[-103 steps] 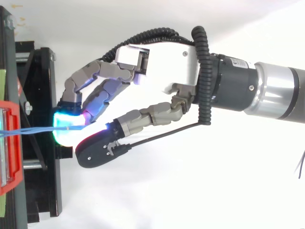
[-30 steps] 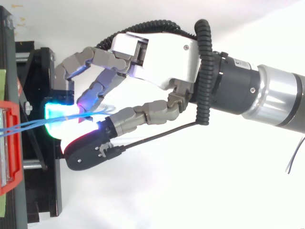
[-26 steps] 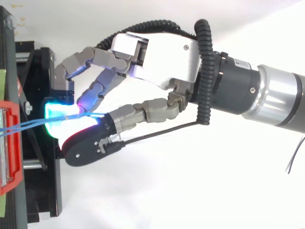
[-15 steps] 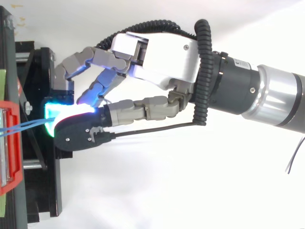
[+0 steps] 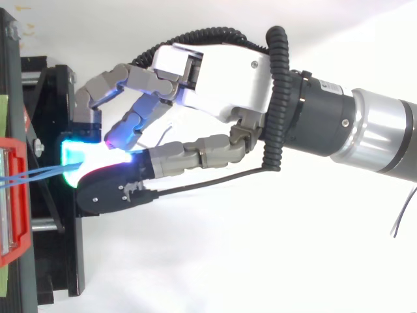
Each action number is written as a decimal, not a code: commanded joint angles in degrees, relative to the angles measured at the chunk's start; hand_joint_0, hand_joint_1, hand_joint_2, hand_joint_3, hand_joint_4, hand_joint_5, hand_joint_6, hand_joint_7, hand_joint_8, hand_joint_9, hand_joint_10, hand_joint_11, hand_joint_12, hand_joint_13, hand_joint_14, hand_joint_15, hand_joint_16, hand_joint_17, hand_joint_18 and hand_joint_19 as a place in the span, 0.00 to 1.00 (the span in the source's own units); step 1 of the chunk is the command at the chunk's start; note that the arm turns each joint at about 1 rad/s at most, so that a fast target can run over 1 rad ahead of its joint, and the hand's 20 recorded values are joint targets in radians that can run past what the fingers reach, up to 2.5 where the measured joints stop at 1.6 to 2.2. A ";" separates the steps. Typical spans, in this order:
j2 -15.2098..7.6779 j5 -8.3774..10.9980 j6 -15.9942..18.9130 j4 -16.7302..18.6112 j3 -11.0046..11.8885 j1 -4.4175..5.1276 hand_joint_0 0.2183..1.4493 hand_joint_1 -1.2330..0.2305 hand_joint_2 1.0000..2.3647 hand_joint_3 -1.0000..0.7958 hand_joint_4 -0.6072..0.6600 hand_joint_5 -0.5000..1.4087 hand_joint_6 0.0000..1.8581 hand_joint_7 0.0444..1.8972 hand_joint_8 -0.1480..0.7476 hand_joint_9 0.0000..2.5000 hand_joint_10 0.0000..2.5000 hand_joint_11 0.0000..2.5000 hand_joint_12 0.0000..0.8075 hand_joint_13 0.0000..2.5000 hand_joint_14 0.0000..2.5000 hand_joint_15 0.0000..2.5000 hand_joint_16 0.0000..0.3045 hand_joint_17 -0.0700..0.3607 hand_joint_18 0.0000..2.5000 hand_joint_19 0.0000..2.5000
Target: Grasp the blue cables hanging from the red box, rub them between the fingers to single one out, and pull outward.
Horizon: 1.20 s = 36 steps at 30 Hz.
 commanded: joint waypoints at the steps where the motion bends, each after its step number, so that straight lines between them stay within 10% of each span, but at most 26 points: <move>1: 0.00 0.00 0.01 0.07 0.00 0.08 0.35 0.26 0.02 0.50 0.47 0.18 0.50 0.53 0.49 0.40 0.01 0.31 0.47 0.33 0.01 0.21 0.18 0.45 0.28 0.20; 11: 0.00 0.00 0.01 -0.02 0.00 -0.01 0.37 0.23 0.01 0.35 0.53 0.18 0.49 0.48 0.47 0.38 0.01 0.31 0.46 0.32 0.01 0.21 0.17 0.44 0.27 0.20; 24: 0.00 -0.09 0.10 -0.02 0.00 -0.01 0.26 0.47 0.00 0.28 0.56 0.18 0.48 0.48 0.51 0.42 0.01 0.30 0.49 0.36 0.01 0.22 0.19 0.46 0.29 0.22; 36: 0.00 -0.09 0.18 -0.28 0.00 -0.01 0.33 0.30 0.01 0.54 0.51 0.19 0.50 0.54 0.52 0.43 0.01 0.32 0.51 0.36 0.01 0.22 0.19 0.46 0.30 0.21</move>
